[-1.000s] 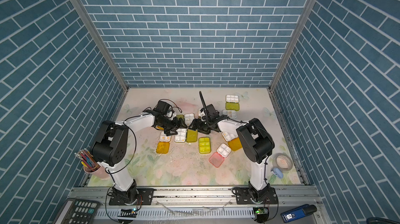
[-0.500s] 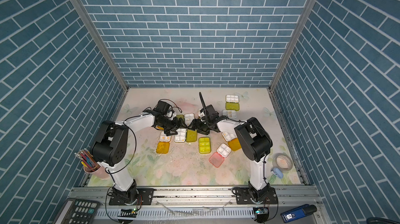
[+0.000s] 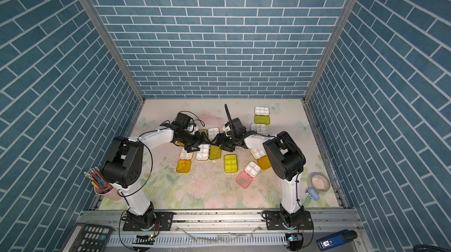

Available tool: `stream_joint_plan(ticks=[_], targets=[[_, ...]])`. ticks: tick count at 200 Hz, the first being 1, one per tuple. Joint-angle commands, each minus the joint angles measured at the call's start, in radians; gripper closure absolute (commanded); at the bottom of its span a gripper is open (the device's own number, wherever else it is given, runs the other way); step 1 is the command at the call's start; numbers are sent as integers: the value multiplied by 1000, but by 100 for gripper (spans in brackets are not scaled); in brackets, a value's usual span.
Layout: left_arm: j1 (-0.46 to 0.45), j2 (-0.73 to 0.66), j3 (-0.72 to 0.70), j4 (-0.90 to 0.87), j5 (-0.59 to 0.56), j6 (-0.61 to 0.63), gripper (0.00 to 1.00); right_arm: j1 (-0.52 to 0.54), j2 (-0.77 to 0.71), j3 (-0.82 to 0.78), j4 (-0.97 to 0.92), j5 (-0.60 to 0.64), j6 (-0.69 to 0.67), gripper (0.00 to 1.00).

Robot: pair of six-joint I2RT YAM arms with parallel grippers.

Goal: Close pillboxes
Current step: Close the lid on the pillbox.

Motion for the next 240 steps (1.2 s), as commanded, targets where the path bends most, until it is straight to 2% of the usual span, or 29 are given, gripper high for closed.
stream_joint_plan(ticks=[1, 87, 147, 181, 240], targets=[[25, -62, -1, -22, -41, 23, 14, 12, -37, 24, 42, -45, 29, 29], [123, -104, -27, -11, -46, -8, 14, 50, -40, 98, -17, -33, 10, 31], [152, -126, -34, -10, -49, -11, 14, 114, 51, 215, -61, -22, 2, 32], [190, -150, -46, 4, -41, -25, 14, 128, 86, 231, -60, -18, 17, 32], [215, -174, -52, 17, -23, -32, 14, 137, 81, 296, -283, 136, -102, 34]])
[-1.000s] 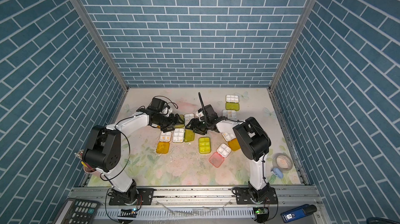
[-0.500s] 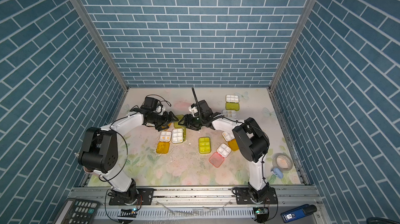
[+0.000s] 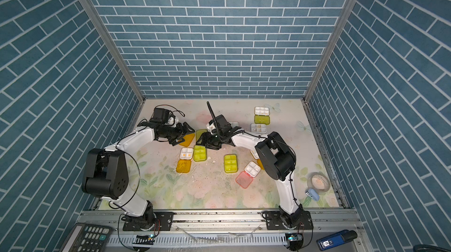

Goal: Close pillboxes
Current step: Close the lid on the pillbox.

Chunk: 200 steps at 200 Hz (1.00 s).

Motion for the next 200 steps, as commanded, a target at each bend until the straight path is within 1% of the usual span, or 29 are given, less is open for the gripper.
stream_joint_plan(ticks=[1, 35, 68, 88, 140, 143, 149, 162, 166, 200], targets=[[9, -17, -18, 8, 11, -4, 14, 5, 6, 52, -132, 105, -79, 34], [10, -19, -23, 13, 13, -8, 14, 45, 38, 151, -366, 323, -186, 35], [11, -22, -24, 16, 17, -12, 14, 93, 78, 231, -480, 442, -244, 36], [11, -25, -26, 17, 14, -12, 14, 108, 110, 278, -525, 454, -266, 36], [20, -38, -27, 15, 14, -12, 14, 133, 146, 332, -571, 471, -291, 36], [20, -37, -27, 15, 14, -12, 14, 135, 172, 337, -577, 475, -294, 36], [22, -39, -28, 16, 14, -13, 14, 136, 180, 344, -588, 483, -297, 36], [22, -42, -29, 17, 15, -13, 14, 140, 185, 347, -597, 484, -302, 36], [23, -42, -30, 18, 15, -13, 14, 143, 188, 347, -598, 507, -302, 36], [26, -43, -29, 19, 20, -14, 14, 151, 201, 346, -622, 539, -305, 37]])
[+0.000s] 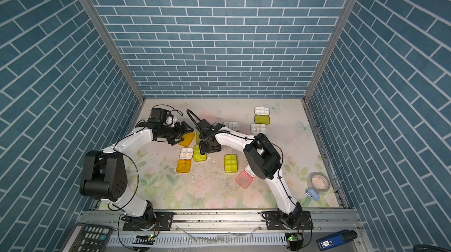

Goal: Close pillboxes
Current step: Close the lid on the pillbox, then move the pillbox to the center of the board.

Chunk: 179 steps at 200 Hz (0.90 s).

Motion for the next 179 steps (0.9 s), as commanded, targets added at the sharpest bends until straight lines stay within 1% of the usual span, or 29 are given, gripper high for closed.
stream_joint_plan(ticks=[1, 30, 69, 94, 112, 154, 179], targets=[[9, -24, -15, 3, 9, 0, 14, 14, 34, 16, -72, 65, -29, 36], [12, -32, -17, 2, 0, 1, 14, 24, 21, 15, -65, 71, -12, 36], [29, -50, -21, 1, -2, 0, 14, 59, 24, 59, -39, 75, 37, 25], [36, -58, -24, 5, 1, -1, 14, 82, 52, 76, -50, 94, 71, 21], [39, -61, -33, 30, 27, -19, 14, 98, 51, 73, -46, 108, 80, 20], [39, -60, -40, 44, 38, -32, 14, 115, 82, 80, -79, 143, 96, 19], [39, -72, -40, 46, 39, -34, 14, 116, 88, 88, -99, 201, 107, 25]])
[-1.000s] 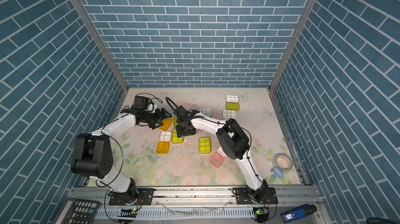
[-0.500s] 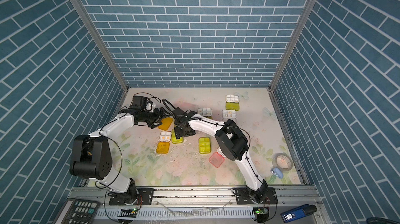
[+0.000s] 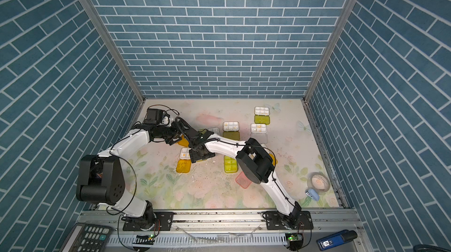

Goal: Close pillboxes
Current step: Move the pillbox to the center of the board.

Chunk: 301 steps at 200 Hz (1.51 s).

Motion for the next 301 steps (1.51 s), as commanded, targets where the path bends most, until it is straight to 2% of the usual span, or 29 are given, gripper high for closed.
stream_joint_plan(ticks=[1, 26, 51, 98, 131, 180, 201, 238, 301], targets=[[6, -25, -8, 15, 13, -3, 14, 1, 31, 24, -72, 88, 43, 25], [6, -31, -11, 19, 14, -5, 14, 0, 36, 38, -82, 125, 51, 32], [6, -35, -13, 26, 26, -9, 14, 3, -15, -46, -33, 152, 74, 39], [6, -42, -18, 37, 35, -17, 14, 32, -187, -277, 34, 182, 172, 39], [4, -49, -27, 47, 40, -24, 14, 74, -255, -395, 45, 192, 252, 39], [1, -43, -31, 51, 35, -22, 14, 134, -316, -471, 23, 198, 335, 39], [0, -40, -31, 50, 37, -23, 14, 138, -332, -498, 17, 211, 362, 38], [-2, -40, -33, 54, 41, -25, 14, 147, -342, -531, 24, 222, 377, 29], [-2, -39, -31, 45, 44, -16, 14, 147, -352, -498, -7, 207, 331, 20]])
